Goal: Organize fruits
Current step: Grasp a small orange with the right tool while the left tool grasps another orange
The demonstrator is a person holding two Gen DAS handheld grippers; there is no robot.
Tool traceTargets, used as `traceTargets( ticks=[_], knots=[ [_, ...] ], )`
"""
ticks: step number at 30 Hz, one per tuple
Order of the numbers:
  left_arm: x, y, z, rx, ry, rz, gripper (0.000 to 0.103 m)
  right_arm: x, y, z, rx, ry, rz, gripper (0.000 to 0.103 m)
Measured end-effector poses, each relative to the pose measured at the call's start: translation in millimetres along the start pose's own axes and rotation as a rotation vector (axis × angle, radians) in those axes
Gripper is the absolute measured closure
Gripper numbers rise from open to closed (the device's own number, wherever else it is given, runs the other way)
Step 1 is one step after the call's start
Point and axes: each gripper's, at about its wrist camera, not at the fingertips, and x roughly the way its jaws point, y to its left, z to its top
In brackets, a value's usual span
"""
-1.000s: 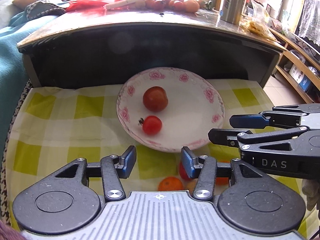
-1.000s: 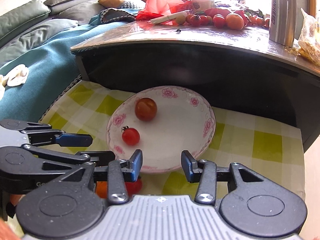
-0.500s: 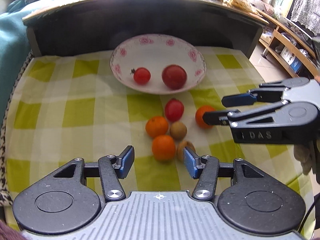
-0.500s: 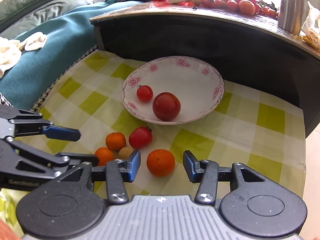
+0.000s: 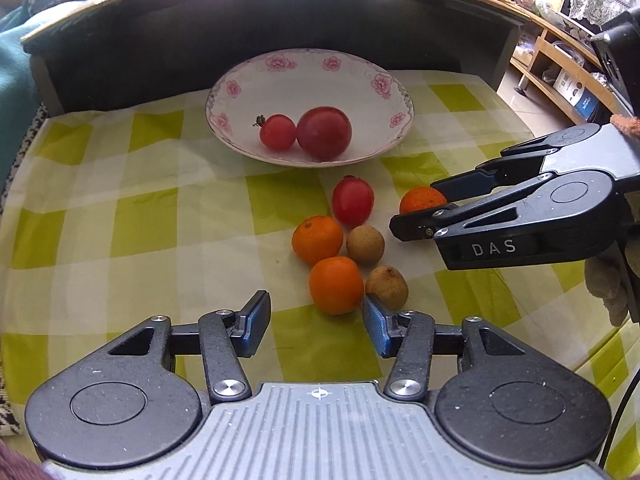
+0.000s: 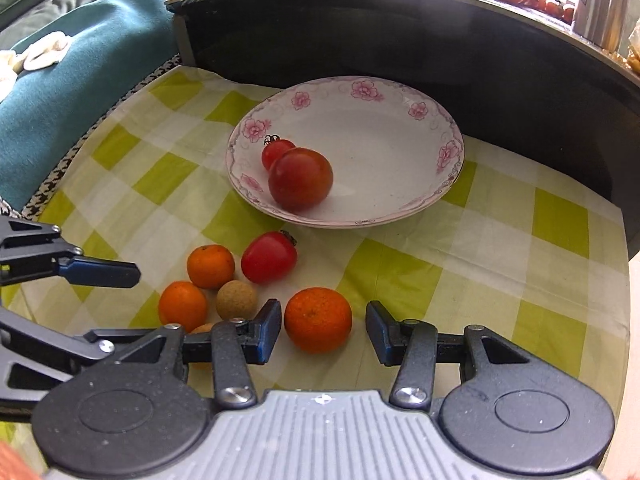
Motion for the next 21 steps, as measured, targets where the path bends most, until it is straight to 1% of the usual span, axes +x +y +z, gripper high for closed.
traceTargets(
  ticks=[3, 7, 10, 11, 12, 13, 14, 16, 18, 21],
  knots=[
    [5.6, -1.5, 1.4, 0.008, -0.004, -0.003, 0.049, 0.1, 0.2, 0.1, 0.0, 0.002, 0.002, 0.058],
    [13.4, -5.4, 2.5, 0.006, -0.007, 0.004, 0.05, -1.6, -1.8, -0.6, 0.006, 0.004, 0.005, 0.058],
    [14.2, -9.0, 2.4, 0.009, -0.013, 0.003, 0.055, -3.0, -3.2, -1.6, 0.01, 0.004, 0.004, 0.058],
    [14.6, -9.2, 2.6, 0.004, -0.019, 0.007, 0.057, -3.4, -3.2, -1.9, 0.012, 0.005, 0.006, 0.058],
    [14.8, -9.4, 2.8, 0.006, -0.021, 0.01, 0.062, -3.7, -3.3, -2.3, 0.011, 0.005, 0.006, 0.058],
    [14.7, -9.4, 3.4, 0.009, -0.022, 0.005, 0.063, -3.7, -3.0, -2.8, 0.009, 0.004, 0.006, 0.058],
    [14.3, -9.7, 3.7, 0.009, -0.018, -0.001, 0.063, -4.1, -2.5, -3.5, 0.008, 0.003, 0.005, 0.058],
    [12.5, -11.4, 3.0, 0.021, -0.014, -0.012, 0.063, -4.6, -0.5, -3.4, -0.002, 0.003, 0.007, 0.065],
    [11.5, -13.5, 1.6, 0.046, -0.015, 0.001, 0.063, -6.1, 2.8, -3.9, -0.023, 0.011, 0.006, 0.065],
    [9.2, -10.1, -1.2, 0.045, -0.01, 0.009, 0.063, -7.3, 7.9, -7.5, -0.063, 0.011, -0.003, 0.066]
  ],
)
